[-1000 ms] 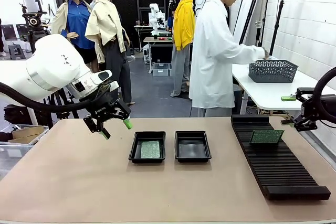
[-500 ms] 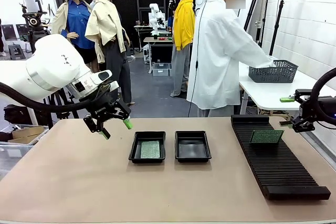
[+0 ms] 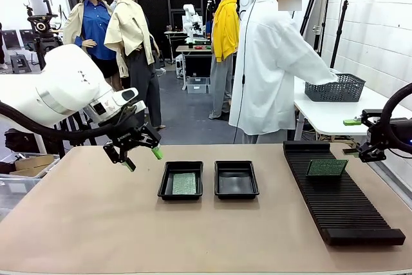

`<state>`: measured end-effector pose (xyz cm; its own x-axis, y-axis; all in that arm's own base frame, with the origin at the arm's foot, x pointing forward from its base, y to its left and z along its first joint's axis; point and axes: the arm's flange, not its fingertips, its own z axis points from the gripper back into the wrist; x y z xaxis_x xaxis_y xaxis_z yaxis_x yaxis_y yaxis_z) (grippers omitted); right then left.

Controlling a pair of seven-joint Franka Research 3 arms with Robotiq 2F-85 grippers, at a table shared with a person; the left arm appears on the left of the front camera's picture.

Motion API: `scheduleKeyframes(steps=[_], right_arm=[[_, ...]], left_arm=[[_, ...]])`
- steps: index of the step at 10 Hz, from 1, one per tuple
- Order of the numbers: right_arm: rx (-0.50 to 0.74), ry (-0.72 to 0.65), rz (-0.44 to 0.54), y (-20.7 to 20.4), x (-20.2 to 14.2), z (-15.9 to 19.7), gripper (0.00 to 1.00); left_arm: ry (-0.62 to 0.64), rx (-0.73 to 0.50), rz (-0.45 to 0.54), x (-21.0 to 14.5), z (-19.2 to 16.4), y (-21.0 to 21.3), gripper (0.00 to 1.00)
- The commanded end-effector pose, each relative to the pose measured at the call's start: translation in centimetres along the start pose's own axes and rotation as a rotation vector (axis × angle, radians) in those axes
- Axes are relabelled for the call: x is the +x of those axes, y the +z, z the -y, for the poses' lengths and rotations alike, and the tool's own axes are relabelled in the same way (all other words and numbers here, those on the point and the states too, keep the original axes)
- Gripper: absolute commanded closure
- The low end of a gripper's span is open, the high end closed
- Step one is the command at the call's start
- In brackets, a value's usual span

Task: Inspect and transfer BCBs to ESD trays.
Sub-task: Pick up the ESD tray and place it on the left side of the table.

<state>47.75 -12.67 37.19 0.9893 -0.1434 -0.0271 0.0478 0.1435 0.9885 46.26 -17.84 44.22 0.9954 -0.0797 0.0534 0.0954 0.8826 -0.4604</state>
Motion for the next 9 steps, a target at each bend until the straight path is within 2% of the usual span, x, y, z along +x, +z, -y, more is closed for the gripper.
scheduleKeyframes(steps=[1, 2, 4, 9], right_arm=[[-0.001, 0.002, 0.004, 0.0, -0.1, -0.1, 0.0], [-0.001, 0.002, 0.004, 0.0, -0.1, -0.1, 0.0], [-0.001, 0.002, 0.004, 0.0, -0.1, -0.1, 0.0], [-0.001, 0.002, 0.004, 0.0, -0.1, -0.1, 0.0]], left_arm=[[0.055, 0.081, 0.099, 1.5, -0.5, -2.3, 0.0], [0.072, 0.078, 0.128, 2.2, -0.9, -3.0, 0.0], [0.084, 0.069, 0.085, 3.9, -1.8, -5.2, 0.0], [0.025, 0.108, 0.08, 7.8, -2.8, -9.0, 0.0]])
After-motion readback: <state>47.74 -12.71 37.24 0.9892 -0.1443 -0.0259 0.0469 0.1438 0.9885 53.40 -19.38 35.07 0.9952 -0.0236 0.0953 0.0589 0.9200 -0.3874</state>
